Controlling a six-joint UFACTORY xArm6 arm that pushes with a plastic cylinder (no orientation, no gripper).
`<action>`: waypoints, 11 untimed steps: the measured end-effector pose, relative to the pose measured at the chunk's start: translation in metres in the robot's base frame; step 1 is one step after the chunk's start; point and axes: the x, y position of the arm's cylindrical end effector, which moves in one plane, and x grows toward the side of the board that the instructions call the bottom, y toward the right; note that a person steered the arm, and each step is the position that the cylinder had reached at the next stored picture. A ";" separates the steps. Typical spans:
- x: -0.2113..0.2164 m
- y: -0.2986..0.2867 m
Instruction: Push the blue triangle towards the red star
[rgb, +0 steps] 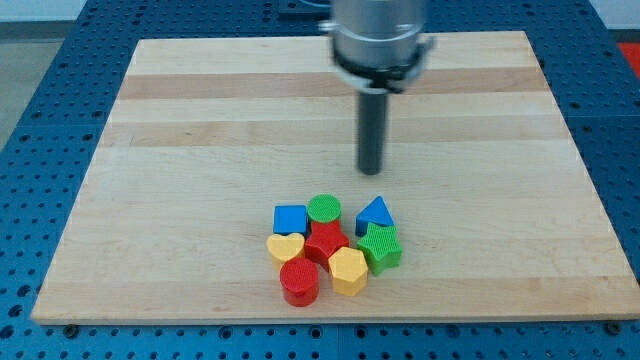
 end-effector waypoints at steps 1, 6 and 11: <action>0.007 0.065; 0.059 0.017; 0.073 -0.020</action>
